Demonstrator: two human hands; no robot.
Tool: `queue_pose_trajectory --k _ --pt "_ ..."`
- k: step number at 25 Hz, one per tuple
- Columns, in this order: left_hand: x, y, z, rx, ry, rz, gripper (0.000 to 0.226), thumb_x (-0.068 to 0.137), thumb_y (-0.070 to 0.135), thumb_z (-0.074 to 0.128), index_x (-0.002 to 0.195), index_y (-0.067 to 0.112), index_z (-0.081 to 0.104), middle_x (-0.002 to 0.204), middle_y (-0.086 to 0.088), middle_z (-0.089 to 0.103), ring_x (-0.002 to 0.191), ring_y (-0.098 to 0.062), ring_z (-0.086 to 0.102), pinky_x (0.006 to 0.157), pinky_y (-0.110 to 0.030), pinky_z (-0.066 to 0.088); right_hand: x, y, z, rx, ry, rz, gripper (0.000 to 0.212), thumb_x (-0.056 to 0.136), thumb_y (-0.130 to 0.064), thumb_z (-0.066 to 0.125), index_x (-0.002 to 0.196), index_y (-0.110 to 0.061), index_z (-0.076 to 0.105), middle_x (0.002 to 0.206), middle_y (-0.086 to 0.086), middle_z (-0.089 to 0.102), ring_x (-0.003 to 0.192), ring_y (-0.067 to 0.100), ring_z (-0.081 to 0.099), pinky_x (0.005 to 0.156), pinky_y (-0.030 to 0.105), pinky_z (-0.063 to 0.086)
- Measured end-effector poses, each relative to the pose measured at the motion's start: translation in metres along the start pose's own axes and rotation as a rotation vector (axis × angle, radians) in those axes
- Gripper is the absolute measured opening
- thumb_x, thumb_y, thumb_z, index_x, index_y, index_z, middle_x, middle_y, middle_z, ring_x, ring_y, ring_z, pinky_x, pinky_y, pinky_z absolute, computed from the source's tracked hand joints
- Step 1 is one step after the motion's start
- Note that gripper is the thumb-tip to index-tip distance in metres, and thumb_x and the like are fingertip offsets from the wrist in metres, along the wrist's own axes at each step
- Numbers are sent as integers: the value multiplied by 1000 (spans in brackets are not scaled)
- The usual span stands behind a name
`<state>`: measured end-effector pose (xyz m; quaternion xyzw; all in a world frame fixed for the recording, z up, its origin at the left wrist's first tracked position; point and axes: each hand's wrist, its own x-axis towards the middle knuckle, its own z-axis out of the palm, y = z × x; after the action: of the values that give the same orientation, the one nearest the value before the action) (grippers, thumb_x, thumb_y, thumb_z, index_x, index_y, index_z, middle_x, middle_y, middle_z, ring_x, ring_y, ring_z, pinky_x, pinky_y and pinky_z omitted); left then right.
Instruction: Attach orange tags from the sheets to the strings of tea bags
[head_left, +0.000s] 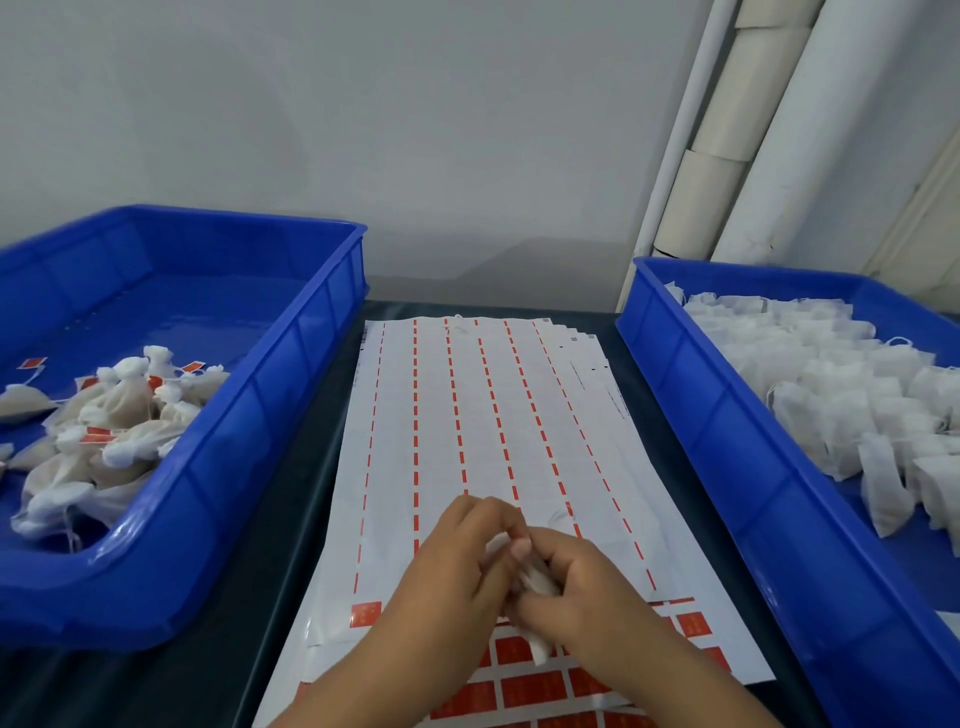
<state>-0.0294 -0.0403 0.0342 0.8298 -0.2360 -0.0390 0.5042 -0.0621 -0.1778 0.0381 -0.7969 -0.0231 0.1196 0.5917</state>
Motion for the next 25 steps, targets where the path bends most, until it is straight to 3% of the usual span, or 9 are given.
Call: queue_pose_trajectory --k 2,4,6,9,13,18,21,25 --pt "0 -3 4 -64 42 -85 21 96 28 46 81 44 49 88 20 54 81 9 53 62 -7 42 1 0 5 30 29 -33 18 79 -23 58 87 -36 67 79 5 69 73 10 67 67 18 52" --pt "1 -2 7 -106 86 -176 19 96 27 46 79 36 50 79 11 59 73 6 56 58 -10 43 3 2 13 23 113 -48 16 81 -24 58 83 -37 66 73 2 69 66 8 66 60 17 53" --pt "2 -2 10 -157 122 -239 19 96 25 46 78 31 50 74 7 62 69 1 58 60 -16 49 5 6 22 -11 257 -56 15 83 -24 61 79 -38 63 69 -7 67 64 7 65 57 20 54" --pt "2 -3 13 -277 155 -333 18 96 22 46 79 24 51 72 5 63 64 -5 60 63 -26 53 6 9 24 -28 446 -24 17 80 -26 69 76 -34 54 67 -5 63 64 7 64 51 15 51" --pt "4 -7 15 -454 164 -490 19 96 20 48 80 15 57 73 -5 64 65 -14 61 61 -24 53 2 10 28 -158 505 -73 28 77 -28 74 83 -42 50 78 -18 61 72 1 63 56 8 50" --pt "5 -11 10 -464 210 -550 19 95 22 50 80 14 60 82 -12 66 69 -20 60 62 -26 52 3 11 28 -409 562 -176 24 79 -32 72 83 -46 52 80 -31 54 75 -4 57 74 10 51" --pt "5 -13 5 -494 160 -552 19 95 22 50 83 12 62 77 -7 69 67 -15 64 58 -22 54 5 10 31 -567 582 -284 21 77 -34 73 97 -32 71 88 -21 66 70 -4 57 75 11 45" --pt "7 -12 2 -457 165 -534 19 95 23 50 83 15 63 69 1 67 59 -7 59 51 -15 47 9 11 29 -778 666 -517 25 74 -35 71 88 -16 77 78 -4 74 66 8 68 66 26 54"
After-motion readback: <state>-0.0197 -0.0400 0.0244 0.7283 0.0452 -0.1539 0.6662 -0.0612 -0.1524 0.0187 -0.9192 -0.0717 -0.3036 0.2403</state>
